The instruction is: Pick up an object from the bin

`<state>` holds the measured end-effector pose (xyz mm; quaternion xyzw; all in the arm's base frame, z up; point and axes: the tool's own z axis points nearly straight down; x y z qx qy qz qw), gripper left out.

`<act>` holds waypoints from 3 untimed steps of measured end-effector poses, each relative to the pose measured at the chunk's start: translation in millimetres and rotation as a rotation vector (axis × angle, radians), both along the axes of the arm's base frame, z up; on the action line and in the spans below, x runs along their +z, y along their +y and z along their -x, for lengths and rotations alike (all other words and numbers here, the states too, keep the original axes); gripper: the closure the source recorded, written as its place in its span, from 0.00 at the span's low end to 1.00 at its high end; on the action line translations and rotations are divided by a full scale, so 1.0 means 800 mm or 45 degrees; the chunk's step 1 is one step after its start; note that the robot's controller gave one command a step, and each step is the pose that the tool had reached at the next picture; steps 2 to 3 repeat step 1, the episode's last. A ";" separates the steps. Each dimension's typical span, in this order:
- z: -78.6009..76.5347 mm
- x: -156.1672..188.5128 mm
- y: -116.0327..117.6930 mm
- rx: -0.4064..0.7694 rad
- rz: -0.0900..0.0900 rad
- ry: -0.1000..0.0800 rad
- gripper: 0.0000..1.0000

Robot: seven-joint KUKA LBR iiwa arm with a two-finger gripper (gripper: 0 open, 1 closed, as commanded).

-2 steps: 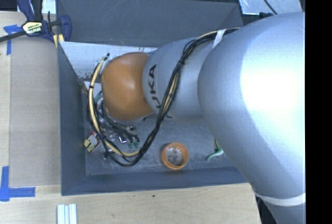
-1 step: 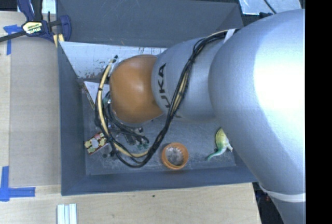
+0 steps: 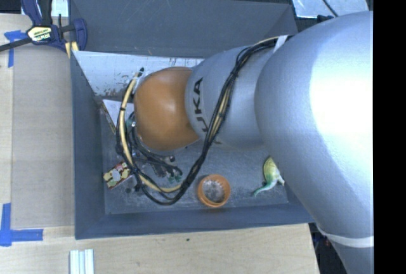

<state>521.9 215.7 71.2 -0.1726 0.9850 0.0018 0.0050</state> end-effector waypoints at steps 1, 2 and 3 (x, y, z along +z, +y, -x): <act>0.004 0.041 -0.001 -0.001 0.004 0.011 1.00; 0.004 0.041 -0.001 -0.001 0.004 0.011 1.00; 0.004 0.041 -0.001 -0.001 0.004 0.011 1.00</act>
Offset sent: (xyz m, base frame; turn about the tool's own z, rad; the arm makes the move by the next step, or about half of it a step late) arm -0.0030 -0.0011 0.1038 -0.0001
